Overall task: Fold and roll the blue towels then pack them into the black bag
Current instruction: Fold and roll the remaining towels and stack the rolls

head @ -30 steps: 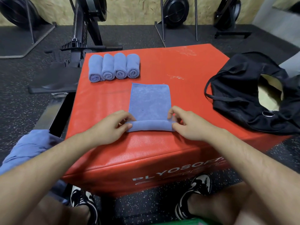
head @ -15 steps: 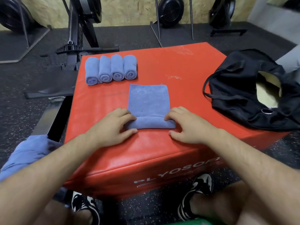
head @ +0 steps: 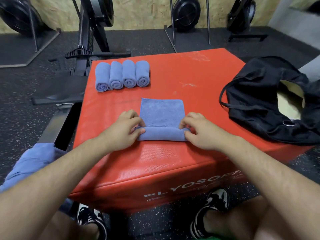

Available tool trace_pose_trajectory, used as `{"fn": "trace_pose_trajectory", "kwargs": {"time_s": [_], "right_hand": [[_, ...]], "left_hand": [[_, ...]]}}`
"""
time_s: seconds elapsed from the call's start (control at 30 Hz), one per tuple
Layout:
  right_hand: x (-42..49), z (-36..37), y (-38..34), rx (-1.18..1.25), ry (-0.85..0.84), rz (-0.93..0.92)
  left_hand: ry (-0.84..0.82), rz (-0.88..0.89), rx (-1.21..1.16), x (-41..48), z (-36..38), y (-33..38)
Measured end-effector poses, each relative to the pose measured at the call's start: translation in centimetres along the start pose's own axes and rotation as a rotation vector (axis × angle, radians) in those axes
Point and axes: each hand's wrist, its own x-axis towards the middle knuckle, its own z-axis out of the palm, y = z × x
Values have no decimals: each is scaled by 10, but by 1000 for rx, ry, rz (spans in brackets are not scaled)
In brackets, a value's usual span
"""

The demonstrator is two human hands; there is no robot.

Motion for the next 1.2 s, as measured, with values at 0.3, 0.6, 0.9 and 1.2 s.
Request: {"fn": "trace_pose_trajectory", "kwargs": {"time_s": [0.3,0.6,0.9,1.2], "right_hand": [[4,0,-5,-237,52,-107],[8,-9,-7,-164,-55,5],[14,-7,-5,-14,-55,47],[20,-8,-8,-272,39,-77]], "left_hand": [[-18,181,207,10,-6,3],[-128,12,116,13,-5,-3],[-53,-46,18,15,-1,-6],[47,150,223,28,-4,-3]]}}
